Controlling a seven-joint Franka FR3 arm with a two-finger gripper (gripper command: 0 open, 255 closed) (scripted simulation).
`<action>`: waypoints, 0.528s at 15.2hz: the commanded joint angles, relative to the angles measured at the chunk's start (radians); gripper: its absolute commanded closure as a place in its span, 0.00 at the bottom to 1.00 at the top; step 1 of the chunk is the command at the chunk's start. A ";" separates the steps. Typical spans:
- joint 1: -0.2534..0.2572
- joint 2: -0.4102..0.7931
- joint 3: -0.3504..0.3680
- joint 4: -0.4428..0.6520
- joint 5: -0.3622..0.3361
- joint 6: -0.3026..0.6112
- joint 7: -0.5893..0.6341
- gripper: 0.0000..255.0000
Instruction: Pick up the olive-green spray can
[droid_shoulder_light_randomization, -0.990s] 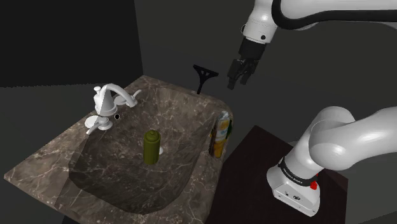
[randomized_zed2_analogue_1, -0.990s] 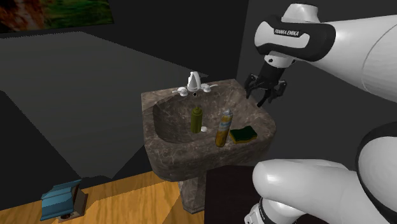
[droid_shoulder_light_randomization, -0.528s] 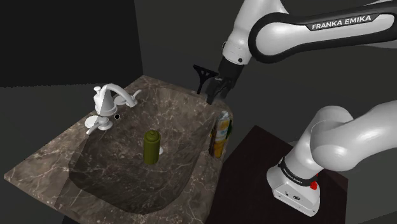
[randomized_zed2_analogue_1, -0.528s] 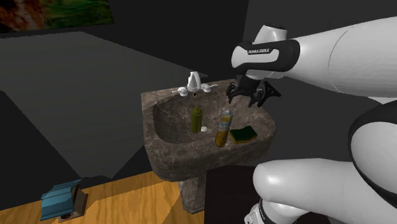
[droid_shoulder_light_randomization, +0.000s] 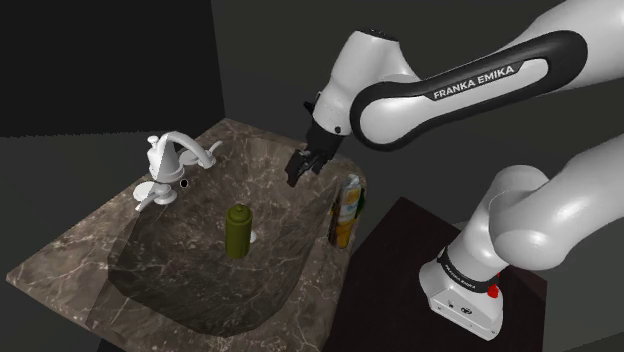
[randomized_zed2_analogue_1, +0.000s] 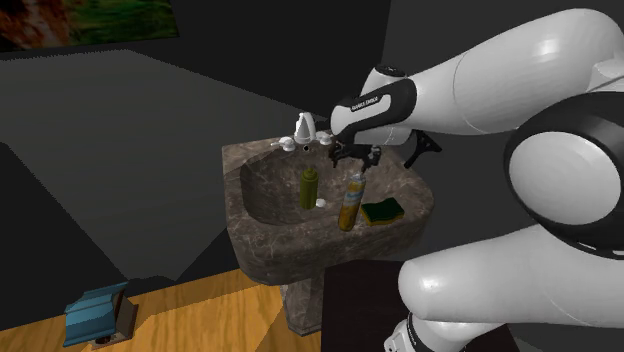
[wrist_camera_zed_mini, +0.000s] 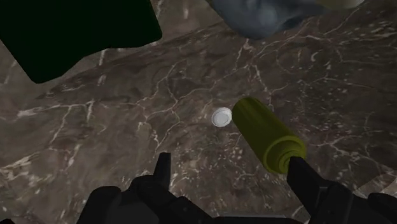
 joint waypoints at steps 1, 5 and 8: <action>0.006 0.071 0.039 0.017 -0.005 0.089 0.032 0.00; -0.005 0.223 0.115 0.066 -0.066 0.250 0.116 0.00; -0.031 0.344 0.171 0.118 -0.189 0.356 0.232 0.00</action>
